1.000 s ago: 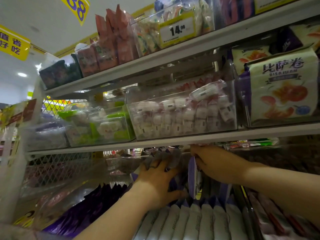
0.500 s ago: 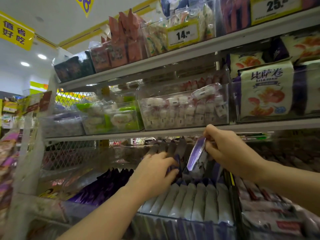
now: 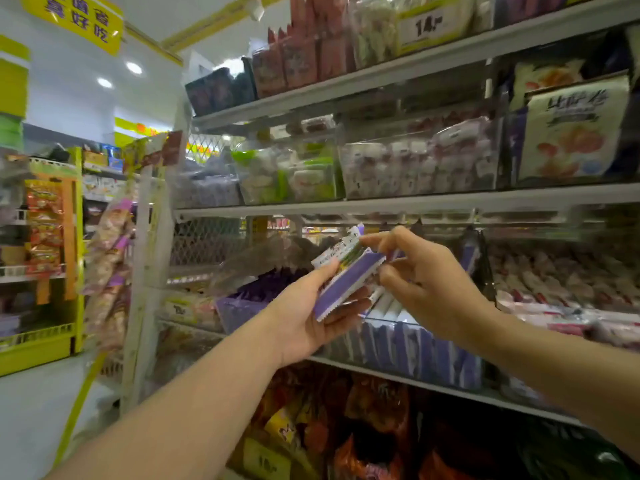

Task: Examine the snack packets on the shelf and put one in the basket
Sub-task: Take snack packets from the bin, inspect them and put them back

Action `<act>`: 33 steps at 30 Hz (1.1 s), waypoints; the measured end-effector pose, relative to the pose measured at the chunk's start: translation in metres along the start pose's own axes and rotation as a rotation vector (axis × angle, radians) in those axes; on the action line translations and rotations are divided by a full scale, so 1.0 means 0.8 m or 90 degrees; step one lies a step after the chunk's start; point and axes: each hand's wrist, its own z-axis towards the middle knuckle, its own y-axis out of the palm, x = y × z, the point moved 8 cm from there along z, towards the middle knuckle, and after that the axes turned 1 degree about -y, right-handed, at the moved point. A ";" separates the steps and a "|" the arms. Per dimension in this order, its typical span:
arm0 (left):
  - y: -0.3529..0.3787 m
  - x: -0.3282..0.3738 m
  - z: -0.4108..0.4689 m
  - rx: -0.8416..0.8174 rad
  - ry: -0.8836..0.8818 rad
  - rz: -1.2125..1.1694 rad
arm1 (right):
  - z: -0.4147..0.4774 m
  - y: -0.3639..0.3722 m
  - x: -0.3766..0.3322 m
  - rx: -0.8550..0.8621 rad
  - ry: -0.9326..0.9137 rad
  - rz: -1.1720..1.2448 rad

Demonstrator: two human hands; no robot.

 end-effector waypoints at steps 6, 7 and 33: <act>-0.121 -0.035 -0.049 0.131 0.049 0.032 | -0.046 0.135 0.040 -0.146 0.104 0.023; -0.136 -0.044 -0.054 0.140 0.050 0.048 | -0.057 0.157 0.050 -0.180 0.120 0.017; -0.305 -0.193 -0.080 0.340 0.008 0.211 | -0.179 0.417 0.132 -0.129 0.535 0.666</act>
